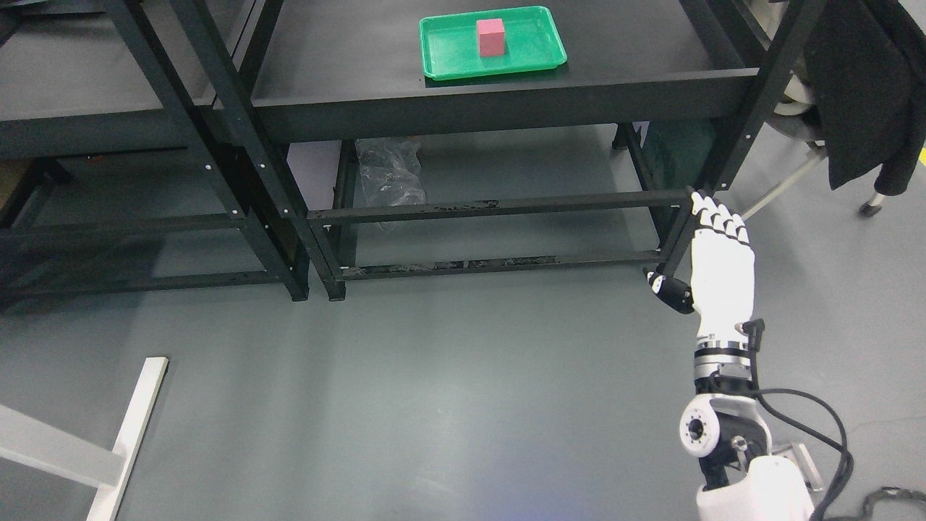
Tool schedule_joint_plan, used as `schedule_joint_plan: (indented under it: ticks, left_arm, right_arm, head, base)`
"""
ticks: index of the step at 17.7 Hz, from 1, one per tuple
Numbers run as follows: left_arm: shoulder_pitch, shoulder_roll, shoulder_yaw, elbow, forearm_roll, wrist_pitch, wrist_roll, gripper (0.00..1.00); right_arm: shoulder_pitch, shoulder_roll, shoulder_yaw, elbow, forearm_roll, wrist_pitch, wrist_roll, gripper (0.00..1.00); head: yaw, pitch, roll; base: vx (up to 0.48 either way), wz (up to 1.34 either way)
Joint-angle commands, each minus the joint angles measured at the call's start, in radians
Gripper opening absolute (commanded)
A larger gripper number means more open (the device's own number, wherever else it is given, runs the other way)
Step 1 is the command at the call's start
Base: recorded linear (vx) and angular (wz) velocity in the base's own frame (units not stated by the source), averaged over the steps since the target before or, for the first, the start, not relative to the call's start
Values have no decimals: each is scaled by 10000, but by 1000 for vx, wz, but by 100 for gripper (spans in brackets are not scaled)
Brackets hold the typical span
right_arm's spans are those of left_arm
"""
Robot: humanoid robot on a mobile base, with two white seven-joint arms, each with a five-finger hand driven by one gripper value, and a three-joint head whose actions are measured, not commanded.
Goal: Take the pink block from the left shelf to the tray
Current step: 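Reach the right hand over the green tray toward the pink block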
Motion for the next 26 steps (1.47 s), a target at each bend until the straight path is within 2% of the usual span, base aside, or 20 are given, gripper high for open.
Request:
schedule_joint_plan:
  ticks: [1,4,8,12,26]
  left_arm:
    - [199,175,0,-175,0,5,1,100]
    - [199,175,0,-175,0,5,1,100]
    - [199,175,0,-175,0,5,1,100]
    - [199,175,0,-175,0,5,1,100]
    - [199,175,0,-175,0,5,1,100]
  right_arm:
    - [147,-175,899,10,1848,-37,-16,98]
    - [208,-175,807,-6,1661,-1034,-1,98]
    - [208,-175,823,-36,1645,-1097,-230,98]
    - [270,-175,823,-52,1630,-1097,-2176,98]
    - [178,-175,823,-36,572,-1082,-2103,98]
  head:
    - [0,0,0]
    - [0,0,0]
    - [0,0,0]
    - [0,0,0]
    - [0,0,0]
  base:
    - [185,98]
    - [205,111]
    - [231,140]
    - [261,111]
    - [220,82]
